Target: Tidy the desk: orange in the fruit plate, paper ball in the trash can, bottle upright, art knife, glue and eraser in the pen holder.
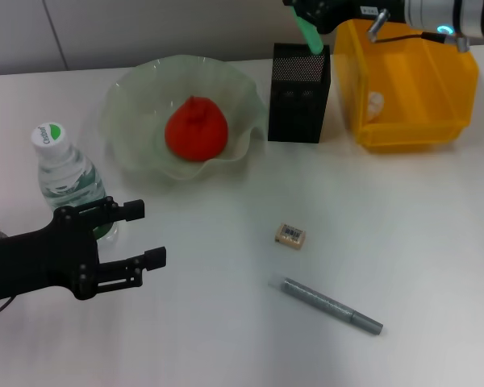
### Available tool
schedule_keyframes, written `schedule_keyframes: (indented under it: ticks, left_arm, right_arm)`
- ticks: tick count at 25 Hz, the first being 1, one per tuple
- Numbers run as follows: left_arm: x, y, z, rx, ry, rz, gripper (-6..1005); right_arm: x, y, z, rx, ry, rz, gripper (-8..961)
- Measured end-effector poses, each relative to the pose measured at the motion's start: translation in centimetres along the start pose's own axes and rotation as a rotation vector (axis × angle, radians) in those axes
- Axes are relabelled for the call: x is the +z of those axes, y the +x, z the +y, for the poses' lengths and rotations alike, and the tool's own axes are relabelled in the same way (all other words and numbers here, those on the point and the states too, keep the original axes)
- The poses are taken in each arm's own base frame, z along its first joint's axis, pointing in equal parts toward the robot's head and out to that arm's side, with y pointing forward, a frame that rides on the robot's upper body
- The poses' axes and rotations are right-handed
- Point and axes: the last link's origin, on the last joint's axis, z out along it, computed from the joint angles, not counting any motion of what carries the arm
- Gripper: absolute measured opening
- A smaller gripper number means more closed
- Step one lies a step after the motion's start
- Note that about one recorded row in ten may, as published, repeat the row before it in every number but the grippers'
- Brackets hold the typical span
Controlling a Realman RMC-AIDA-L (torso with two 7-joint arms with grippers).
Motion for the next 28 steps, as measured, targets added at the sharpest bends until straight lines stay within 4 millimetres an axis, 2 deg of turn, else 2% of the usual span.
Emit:
schedule_keyframes:
  ticks: [8,21,26,28]
  left_arm:
    - [0.1,-0.1,0.0,-0.006,-0.001,0.003,798]
    - [0.1,0.0,-0.1,0.002,0.005,0.0,798]
    - [0.1,0.0,-0.1,0.002,0.005,0.0,798]
    - [0.2,0.0,-0.1,0.002,0.004,0.0,798]
  right_arm:
    - [1.0,1.3,0.5,0.019,0.005,0.023,178]
    - [1.4,2.1,1.1,0.055,0.006,0.043,184]
    - [1.5,2.1,0.9,0.055,0.019,0.044,351]
    - [1.4,1.9,0.7,0.059,0.028,0.034,445]
